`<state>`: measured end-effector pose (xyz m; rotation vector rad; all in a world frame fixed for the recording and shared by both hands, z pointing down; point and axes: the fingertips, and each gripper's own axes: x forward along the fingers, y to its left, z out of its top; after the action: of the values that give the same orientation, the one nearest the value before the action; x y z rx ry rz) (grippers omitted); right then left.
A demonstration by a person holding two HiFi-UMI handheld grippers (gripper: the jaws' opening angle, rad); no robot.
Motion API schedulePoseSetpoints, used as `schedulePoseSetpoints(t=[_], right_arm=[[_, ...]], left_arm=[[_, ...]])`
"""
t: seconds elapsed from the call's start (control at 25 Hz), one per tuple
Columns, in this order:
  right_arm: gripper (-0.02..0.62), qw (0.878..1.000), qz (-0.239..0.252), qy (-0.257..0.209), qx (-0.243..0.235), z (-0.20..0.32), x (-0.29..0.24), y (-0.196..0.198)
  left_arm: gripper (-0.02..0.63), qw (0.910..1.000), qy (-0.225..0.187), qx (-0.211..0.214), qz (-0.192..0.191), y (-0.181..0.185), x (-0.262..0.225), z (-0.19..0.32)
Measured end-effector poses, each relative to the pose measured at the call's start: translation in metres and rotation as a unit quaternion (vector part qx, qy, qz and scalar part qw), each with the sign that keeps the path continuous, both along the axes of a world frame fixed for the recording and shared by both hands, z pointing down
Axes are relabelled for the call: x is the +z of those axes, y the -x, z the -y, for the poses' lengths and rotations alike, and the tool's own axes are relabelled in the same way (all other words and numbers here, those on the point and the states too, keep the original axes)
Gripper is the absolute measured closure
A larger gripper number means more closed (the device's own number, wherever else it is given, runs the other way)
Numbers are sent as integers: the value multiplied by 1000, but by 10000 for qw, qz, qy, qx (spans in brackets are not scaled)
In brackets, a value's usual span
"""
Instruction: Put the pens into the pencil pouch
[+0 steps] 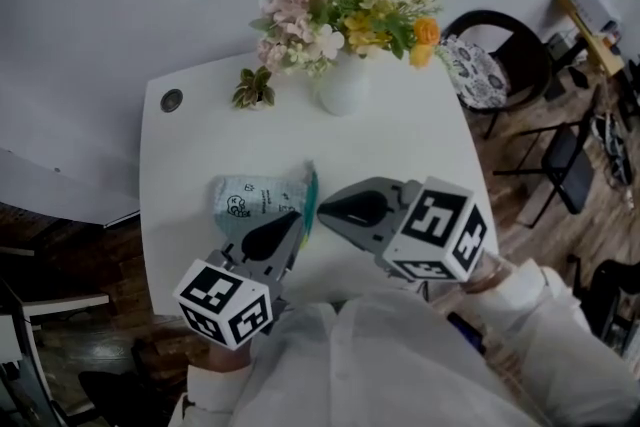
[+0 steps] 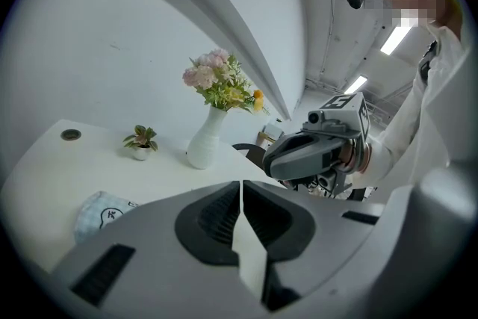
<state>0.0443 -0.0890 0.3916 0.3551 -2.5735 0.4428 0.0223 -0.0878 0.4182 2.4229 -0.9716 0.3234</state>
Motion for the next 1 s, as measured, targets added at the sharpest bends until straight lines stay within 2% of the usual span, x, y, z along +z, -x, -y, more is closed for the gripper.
schedulePoseSetpoints(t=[0.16, 0.64, 1.0], right_arm=[[588, 9999, 17, -18, -139, -6, 0, 6], [589, 9999, -122, 106, -36, -9, 15, 2], [589, 9997, -229, 9, -23, -11, 16, 3]], left_arm=[[589, 10000, 12, -21, -25, 3, 1, -2], [591, 9997, 150, -207, -14, 7, 11, -7], [591, 9996, 205, -203, 14, 7, 15, -10]])
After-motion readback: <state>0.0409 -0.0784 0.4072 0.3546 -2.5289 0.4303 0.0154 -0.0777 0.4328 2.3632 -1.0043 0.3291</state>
